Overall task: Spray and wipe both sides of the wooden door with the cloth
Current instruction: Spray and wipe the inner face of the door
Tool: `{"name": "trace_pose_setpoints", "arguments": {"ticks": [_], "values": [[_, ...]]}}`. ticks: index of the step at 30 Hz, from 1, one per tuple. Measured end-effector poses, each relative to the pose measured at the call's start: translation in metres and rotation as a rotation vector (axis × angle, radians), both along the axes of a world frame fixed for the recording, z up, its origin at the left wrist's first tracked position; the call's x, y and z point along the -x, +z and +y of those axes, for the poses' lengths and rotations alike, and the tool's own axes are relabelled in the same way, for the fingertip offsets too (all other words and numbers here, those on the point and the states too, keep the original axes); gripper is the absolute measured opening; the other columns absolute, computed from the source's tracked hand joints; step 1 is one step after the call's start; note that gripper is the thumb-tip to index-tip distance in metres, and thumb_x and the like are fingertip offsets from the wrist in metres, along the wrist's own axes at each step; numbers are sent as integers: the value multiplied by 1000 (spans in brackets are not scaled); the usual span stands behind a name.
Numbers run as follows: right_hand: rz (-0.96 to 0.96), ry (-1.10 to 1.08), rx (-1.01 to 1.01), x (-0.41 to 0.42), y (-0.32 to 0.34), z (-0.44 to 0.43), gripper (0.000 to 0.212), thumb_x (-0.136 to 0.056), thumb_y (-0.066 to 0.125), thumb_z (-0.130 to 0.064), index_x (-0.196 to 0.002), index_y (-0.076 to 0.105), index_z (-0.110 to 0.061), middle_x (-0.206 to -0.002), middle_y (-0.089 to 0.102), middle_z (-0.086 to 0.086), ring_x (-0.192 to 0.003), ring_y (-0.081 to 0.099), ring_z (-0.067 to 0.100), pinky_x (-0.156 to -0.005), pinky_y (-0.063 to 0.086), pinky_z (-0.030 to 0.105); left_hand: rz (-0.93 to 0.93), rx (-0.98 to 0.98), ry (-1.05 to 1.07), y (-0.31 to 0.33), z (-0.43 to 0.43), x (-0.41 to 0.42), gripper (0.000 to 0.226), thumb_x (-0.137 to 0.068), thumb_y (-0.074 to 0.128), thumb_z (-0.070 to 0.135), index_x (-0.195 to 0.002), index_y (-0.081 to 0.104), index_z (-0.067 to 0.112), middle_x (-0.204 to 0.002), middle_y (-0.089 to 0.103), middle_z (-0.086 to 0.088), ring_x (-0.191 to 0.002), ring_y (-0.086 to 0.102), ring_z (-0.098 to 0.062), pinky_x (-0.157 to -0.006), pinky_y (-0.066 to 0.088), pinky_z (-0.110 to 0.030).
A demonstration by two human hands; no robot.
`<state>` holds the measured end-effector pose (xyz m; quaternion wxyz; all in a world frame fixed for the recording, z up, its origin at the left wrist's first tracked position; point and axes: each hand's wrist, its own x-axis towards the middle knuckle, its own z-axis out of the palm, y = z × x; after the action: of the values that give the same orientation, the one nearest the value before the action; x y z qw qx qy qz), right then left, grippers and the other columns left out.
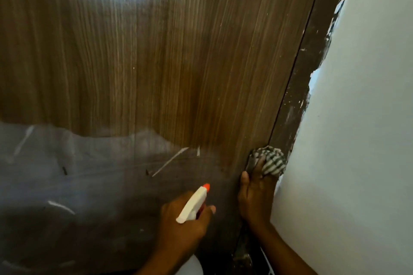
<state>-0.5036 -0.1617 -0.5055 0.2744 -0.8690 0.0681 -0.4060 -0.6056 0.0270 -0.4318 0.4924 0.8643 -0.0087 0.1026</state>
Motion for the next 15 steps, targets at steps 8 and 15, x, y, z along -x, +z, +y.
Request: {"name": "trace_pose_setpoints", "arguments": {"ticks": [8,15], "values": [[-263,194,388,-7,12,70,59,-101,33,-50,-153,22,-25,-159,22,15,-147,19,33,-120,17,54,-235,178,-26,-22,37,6,36,-70,81,19,-70,51,38,-67,59,10,-72,61,-1,-58,48,-11],[-259,77,326,-13,-30,14,56,-105,27,-49,-147,32,-13,-154,34,24,-140,33,45,-113,24,66,-252,118,66,-27,72,12,31,-71,79,24,-80,51,33,-78,58,12,-68,56,0,-61,43,-5]]}}
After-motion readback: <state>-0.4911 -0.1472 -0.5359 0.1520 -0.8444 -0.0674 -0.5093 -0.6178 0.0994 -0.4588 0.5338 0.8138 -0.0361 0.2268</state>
